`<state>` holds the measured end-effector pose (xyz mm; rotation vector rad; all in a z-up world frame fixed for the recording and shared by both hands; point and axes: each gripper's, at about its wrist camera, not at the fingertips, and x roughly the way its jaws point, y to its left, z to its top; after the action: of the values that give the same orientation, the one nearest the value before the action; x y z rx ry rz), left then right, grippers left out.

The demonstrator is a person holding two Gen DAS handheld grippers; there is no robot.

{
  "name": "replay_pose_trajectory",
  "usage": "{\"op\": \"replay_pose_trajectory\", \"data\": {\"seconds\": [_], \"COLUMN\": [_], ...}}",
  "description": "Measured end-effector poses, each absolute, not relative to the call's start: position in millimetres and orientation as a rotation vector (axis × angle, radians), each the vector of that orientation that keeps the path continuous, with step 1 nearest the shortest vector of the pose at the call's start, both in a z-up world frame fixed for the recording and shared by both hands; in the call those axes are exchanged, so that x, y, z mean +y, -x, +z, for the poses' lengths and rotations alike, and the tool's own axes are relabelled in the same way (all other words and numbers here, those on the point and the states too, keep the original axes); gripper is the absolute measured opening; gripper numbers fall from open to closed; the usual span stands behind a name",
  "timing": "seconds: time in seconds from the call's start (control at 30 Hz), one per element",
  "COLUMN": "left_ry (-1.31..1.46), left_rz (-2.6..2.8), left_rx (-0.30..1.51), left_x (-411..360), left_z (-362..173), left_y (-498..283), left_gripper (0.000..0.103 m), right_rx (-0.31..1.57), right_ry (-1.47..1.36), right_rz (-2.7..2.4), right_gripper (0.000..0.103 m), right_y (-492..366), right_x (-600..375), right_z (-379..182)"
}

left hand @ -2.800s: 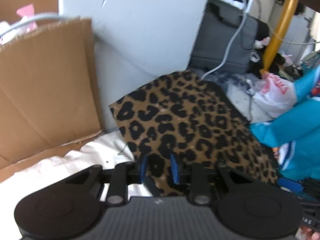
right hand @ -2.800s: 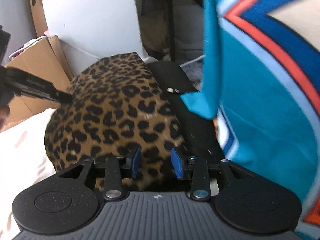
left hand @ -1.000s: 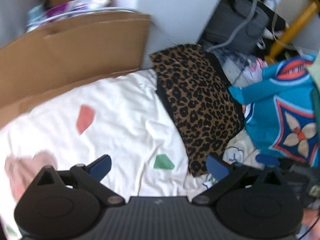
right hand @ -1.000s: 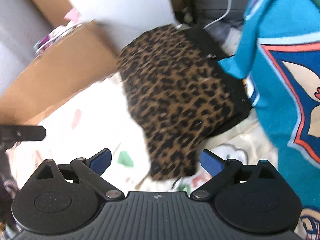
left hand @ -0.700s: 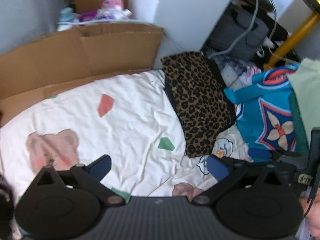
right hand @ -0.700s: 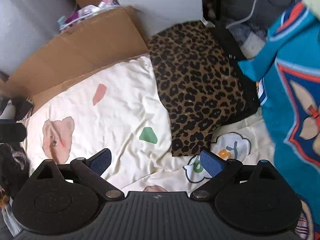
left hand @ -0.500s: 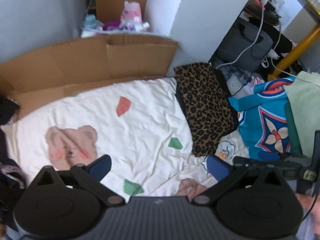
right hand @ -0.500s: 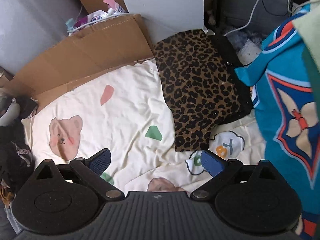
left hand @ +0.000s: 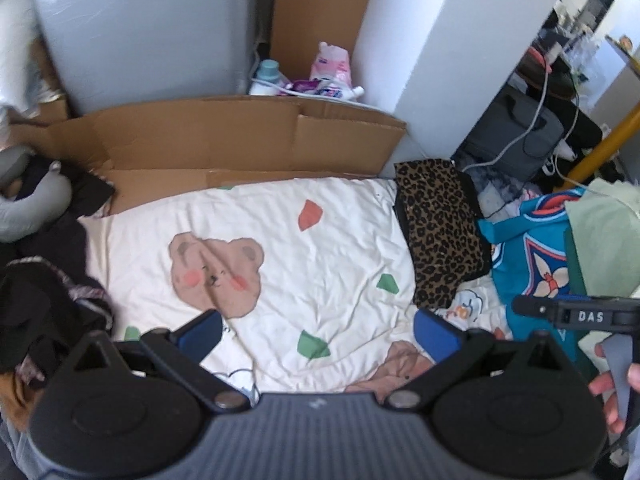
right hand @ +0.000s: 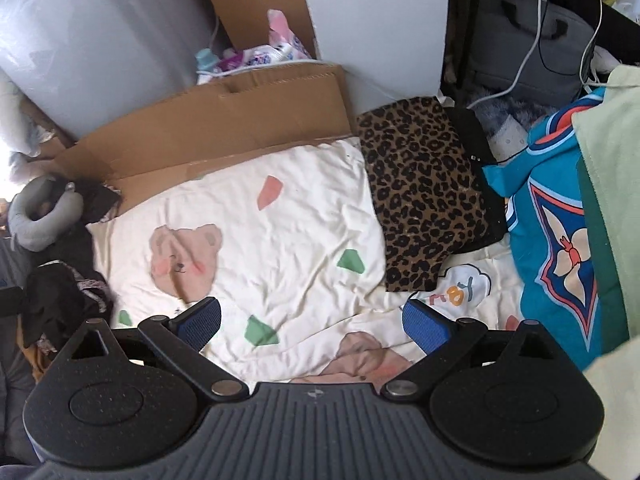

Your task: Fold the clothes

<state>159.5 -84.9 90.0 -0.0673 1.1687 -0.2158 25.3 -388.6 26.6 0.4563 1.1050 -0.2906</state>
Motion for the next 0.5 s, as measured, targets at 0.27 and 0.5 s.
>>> {"op": "replay_pose_trajectory", "data": {"seconds": [0.27, 0.5], "left_ry": [0.088, 0.059], "left_rz": [-0.178, -0.132], "left_rx": [1.088, 1.018], "left_x": [-35.0, 3.3], "left_z": [141.2, 172.1], "left_y": [-117.6, -67.3], "left_gripper": [0.103, 0.103], "right_rx": [1.030, 0.971], "right_ry": [-0.491, -0.489], "right_rz": [-0.276, -0.233], "right_gripper": [0.100, 0.100], "right_y": [6.7, 35.9], "right_x": [-357.4, -314.8], "right_z": [84.0, 135.3]}}
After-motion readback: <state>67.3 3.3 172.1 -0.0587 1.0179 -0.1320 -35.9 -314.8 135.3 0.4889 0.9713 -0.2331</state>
